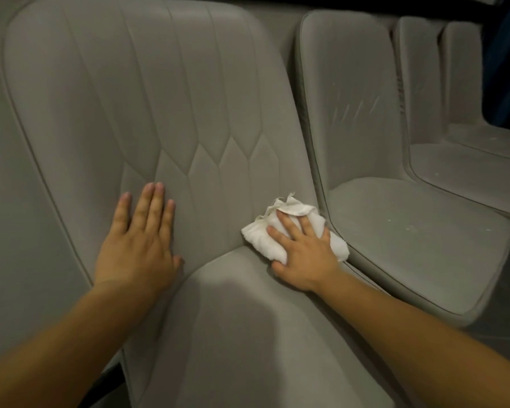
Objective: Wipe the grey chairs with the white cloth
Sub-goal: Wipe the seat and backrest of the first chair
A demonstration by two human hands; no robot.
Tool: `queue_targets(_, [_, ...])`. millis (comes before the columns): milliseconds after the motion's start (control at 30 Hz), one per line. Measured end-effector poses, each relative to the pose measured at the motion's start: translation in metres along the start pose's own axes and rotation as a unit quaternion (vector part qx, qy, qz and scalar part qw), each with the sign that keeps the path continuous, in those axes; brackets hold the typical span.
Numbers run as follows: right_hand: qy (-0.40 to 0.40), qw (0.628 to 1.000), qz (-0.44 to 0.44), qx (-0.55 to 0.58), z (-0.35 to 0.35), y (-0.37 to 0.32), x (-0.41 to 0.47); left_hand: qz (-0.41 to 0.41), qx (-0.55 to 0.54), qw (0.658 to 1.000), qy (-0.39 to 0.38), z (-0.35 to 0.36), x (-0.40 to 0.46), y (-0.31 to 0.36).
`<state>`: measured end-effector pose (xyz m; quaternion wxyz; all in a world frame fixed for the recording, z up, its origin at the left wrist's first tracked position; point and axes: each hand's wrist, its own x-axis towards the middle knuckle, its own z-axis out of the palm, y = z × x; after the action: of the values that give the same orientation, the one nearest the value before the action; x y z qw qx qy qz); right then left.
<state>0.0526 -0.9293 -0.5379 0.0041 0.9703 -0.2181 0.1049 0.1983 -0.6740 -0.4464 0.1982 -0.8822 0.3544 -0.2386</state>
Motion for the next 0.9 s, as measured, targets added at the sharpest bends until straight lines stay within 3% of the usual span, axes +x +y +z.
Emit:
queue_targets(133, [-0.053,0.993,0.028,0.102,-0.016,-0.014,0.003,-0.016,-0.145,0.984,-0.101,0.006,-0.043,0.051])
queue_targets(233, [-0.130,0.966,-0.017,0.222,-0.021,-0.033,0.009,-0.024,-0.259,0.954,-0.147,0.024,-0.078,0.087])
queue_targets(333, [-0.191,0.976,-0.010,0.100,-0.001,-0.051,-0.002,-0.047,-0.313,0.938,-0.142,0.042,-0.100,0.098])
queue_targets(400, [-0.178,0.983,0.024,0.047,0.013,-0.060,-0.006,-0.062,-0.332,0.926,-0.168,0.045,-0.107,0.100])
queue_targets(533, [-0.161,0.984,0.028,0.063,0.013,-0.064,0.009,-0.048,-0.349,0.913,-0.204,0.043,-0.105,0.101])
queue_targets(700, [-0.133,0.987,0.049,0.069,0.009,-0.072,0.007,-0.057,-0.349,0.915,-0.195,0.043,-0.108,0.103])
queue_targets(833, [-0.122,0.980,0.034,0.152,0.003,-0.078,-0.011,-0.039,-0.345,0.922,-0.172,0.053,-0.111,0.105])
queue_targets(867, [-0.115,0.967,0.046,0.223,-0.002,-0.076,-0.008,-0.041,-0.356,0.917,-0.177,0.051,-0.113,0.104])
queue_targets(900, [-0.093,0.928,0.112,0.343,-0.010,-0.075,0.000,-0.046,-0.371,0.908,-0.190,0.047,-0.114,0.101])
